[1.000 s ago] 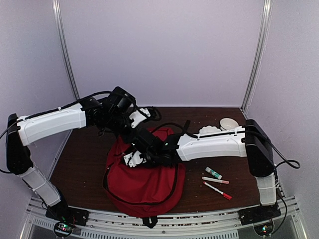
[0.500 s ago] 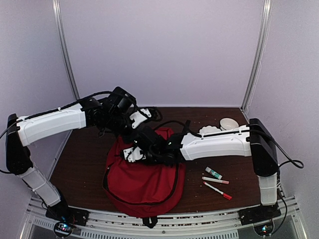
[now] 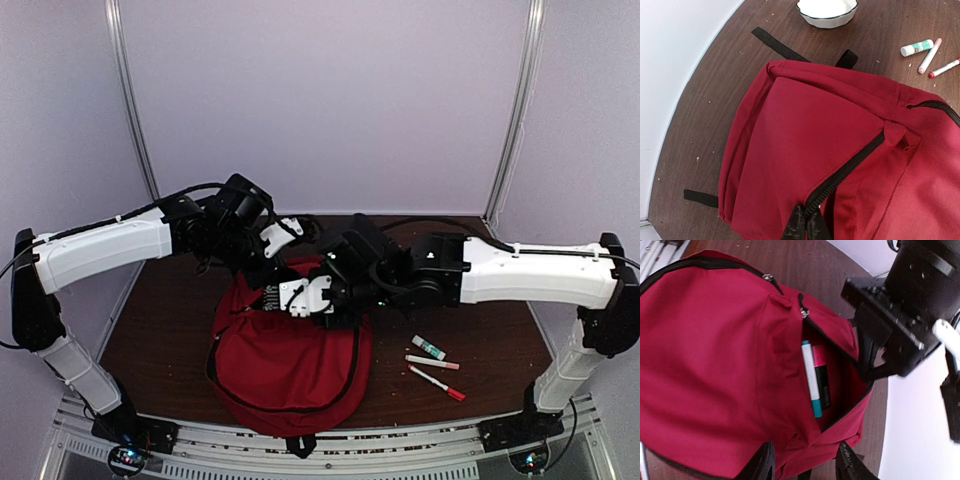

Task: Pack the student bag
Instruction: Pick up the glue stick from the center of the board, then place the glue stick in the lower front pocket of the bag.

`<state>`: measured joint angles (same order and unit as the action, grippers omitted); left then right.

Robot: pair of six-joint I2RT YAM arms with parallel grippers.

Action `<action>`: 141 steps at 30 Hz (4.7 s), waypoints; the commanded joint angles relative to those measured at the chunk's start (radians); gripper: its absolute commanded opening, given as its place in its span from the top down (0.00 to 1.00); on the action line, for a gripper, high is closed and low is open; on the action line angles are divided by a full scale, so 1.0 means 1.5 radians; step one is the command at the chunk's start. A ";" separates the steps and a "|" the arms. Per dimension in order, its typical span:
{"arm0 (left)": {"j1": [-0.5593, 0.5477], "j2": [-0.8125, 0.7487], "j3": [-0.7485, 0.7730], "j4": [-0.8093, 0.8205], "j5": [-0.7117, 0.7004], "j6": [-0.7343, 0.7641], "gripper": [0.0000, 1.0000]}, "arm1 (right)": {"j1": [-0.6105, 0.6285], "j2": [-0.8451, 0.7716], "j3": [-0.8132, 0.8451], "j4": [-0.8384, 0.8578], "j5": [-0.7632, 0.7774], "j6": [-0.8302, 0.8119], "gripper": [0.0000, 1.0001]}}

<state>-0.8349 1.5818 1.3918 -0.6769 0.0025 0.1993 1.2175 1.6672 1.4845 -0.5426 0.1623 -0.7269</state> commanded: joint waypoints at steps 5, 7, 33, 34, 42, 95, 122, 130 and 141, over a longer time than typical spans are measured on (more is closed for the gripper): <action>0.001 -0.013 0.010 0.028 0.000 0.000 1.00 | -0.055 -0.155 -0.161 -0.190 -0.165 0.078 0.58; 0.001 -0.012 0.010 0.027 0.003 0.000 1.00 | -0.082 -0.188 -0.223 -0.191 -0.167 0.087 0.58; 0.001 -0.001 0.014 0.023 0.012 0.001 1.00 | -0.422 0.011 -0.287 -0.249 -0.253 0.164 0.66; 0.001 -0.001 0.014 0.023 0.012 0.001 1.00 | -0.424 0.017 -0.286 -0.248 -0.250 0.166 0.66; 0.001 -0.001 0.014 0.023 0.013 0.001 1.00 | -0.429 0.046 -0.284 -0.233 -0.211 0.181 0.68; 0.001 0.009 0.025 0.004 -0.017 -0.003 1.00 | 0.018 0.171 0.134 0.027 0.075 -0.122 0.90; 0.005 0.004 0.025 0.004 -0.008 -0.003 1.00 | -0.042 0.335 0.136 0.231 0.256 -0.243 0.72; 0.006 0.003 0.025 0.004 -0.004 -0.004 1.00 | -0.040 0.301 0.106 0.246 0.242 -0.228 0.55; 0.006 0.005 0.024 0.004 -0.006 -0.003 1.00 | 0.003 0.199 0.025 0.203 0.190 -0.171 0.54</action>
<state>-0.8284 1.5948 1.3983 -0.6975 -0.0071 0.1993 1.1954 2.0644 1.5551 -0.2131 0.4667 -1.0420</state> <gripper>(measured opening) 0.006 0.457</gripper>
